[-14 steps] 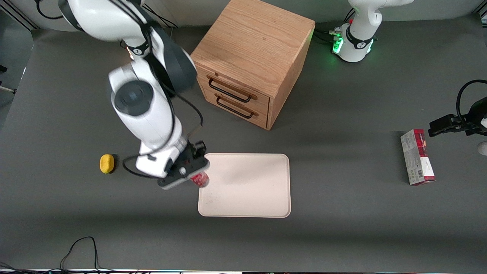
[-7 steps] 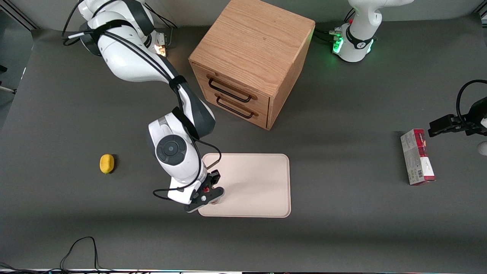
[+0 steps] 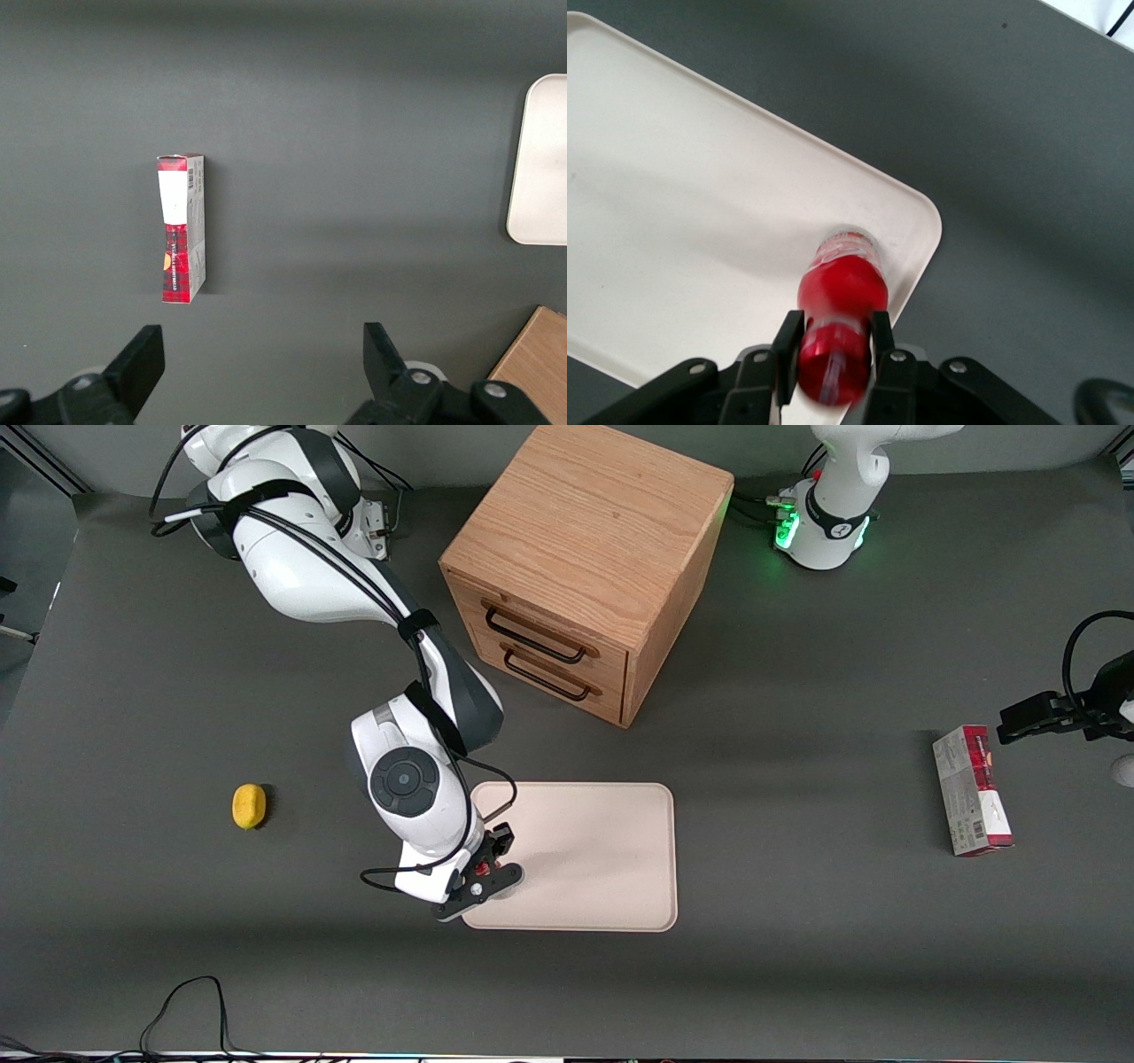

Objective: Place coke bottle on tray

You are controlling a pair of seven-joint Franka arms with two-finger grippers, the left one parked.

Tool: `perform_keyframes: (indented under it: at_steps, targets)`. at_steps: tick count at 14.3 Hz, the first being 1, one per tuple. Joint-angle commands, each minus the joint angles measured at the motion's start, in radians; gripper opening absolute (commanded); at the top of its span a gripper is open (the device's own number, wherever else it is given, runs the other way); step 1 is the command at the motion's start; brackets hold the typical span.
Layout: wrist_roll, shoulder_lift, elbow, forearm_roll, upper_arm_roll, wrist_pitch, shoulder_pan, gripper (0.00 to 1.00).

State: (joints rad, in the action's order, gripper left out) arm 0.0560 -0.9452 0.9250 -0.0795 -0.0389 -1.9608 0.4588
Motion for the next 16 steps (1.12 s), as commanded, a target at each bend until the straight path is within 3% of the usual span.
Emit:
perform_keyframes:
  at_steps: [1,2,3,7,13,16]
  targets:
    - [0.008,-0.018,-0.032,-0.019,0.001,-0.001,0.001,0.48]
    - [0.008,-0.018,-0.032,-0.019,0.001,-0.001,0.001,0.64]
    - [0.011,-0.017,-0.032,-0.019,0.001,-0.001,0.001,1.0]
    - [0.021,0.046,-0.034,-0.013,0.002,0.023,0.004,1.0]
    - [0.034,0.251,-0.026,-0.013,0.002,0.306,0.008,1.0]
    - [0.079,0.449,0.165,-0.013,0.026,0.372,0.0,1.0]
